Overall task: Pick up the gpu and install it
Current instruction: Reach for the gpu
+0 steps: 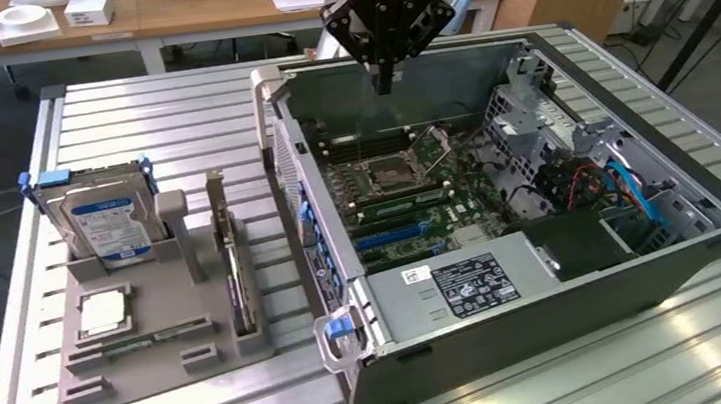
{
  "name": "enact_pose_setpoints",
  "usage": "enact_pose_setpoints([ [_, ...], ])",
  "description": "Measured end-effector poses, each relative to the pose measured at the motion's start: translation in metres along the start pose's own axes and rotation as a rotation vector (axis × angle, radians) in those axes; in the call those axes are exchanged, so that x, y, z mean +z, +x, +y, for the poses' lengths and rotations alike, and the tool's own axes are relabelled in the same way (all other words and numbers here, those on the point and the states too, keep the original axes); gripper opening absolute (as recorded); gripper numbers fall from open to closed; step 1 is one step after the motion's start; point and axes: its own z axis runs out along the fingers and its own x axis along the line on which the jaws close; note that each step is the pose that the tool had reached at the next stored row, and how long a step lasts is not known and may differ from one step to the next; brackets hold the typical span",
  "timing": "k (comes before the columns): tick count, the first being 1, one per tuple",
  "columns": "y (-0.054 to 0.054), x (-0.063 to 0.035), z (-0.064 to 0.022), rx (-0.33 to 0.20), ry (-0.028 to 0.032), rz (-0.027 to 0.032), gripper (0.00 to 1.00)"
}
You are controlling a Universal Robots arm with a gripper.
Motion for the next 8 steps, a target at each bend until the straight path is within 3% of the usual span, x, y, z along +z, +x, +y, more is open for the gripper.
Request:
enact_pose_setpoints([
  [4,0.009,-0.0002,-0.0052,0.000,-0.0009,-0.0105,0.10],
  [8,0.018,-0.0006,-0.0119,-0.001,-0.0016,-0.0166,0.10],
])
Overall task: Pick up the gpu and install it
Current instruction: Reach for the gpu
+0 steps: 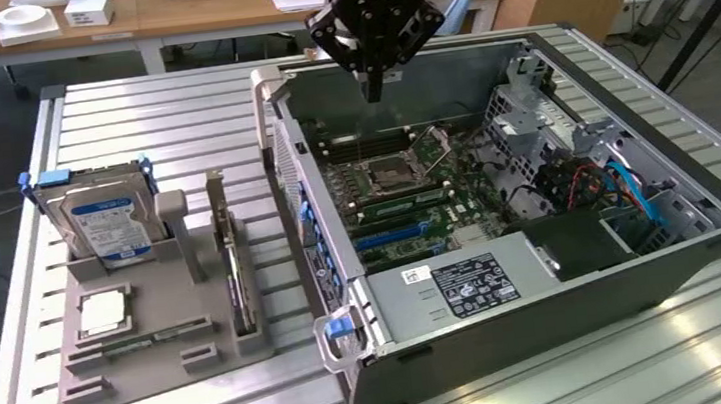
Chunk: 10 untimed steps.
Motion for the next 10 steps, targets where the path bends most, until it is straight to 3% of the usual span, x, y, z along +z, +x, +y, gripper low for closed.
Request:
enact_pose_setpoints([
  [10,0.037,-0.0012,-0.0147,0.000,-0.0002,-0.0011,0.10],
])
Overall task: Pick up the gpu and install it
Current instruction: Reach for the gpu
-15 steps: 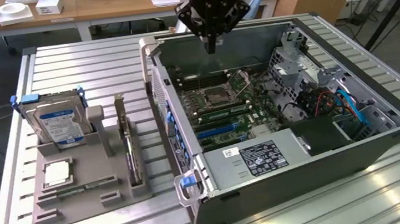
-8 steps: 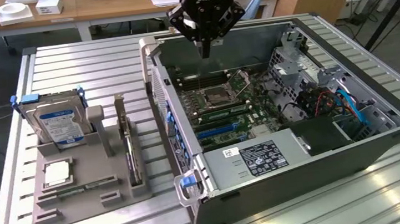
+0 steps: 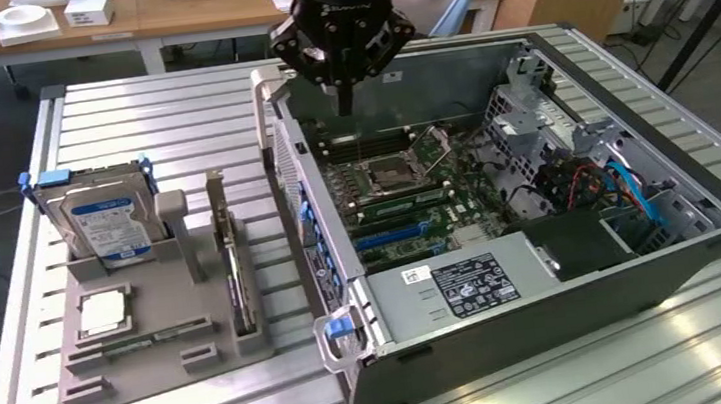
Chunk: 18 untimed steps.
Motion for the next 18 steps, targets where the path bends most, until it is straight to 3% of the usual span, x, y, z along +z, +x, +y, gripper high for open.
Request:
enact_pose_setpoints([
  [18,0.054,0.0016,-0.0306,0.000,-0.0034,-0.0096,0.10],
])
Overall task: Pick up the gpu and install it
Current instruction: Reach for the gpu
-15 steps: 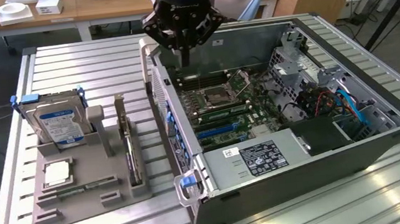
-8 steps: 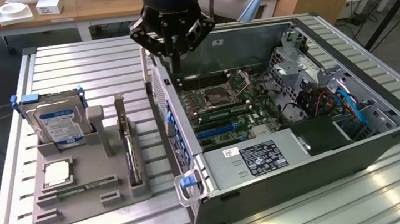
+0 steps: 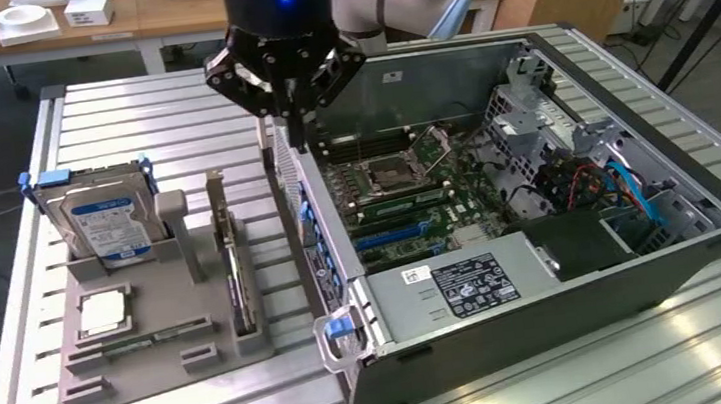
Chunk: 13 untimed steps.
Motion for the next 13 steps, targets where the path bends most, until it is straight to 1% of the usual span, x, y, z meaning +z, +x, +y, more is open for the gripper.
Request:
enact_pose_setpoints([
  [7,0.022,0.0030,-0.0109,0.000,-0.0007,-0.0057,0.10],
  [13,0.046,0.0053,-0.0188,0.000,-0.0006,-0.0066,0.10],
])
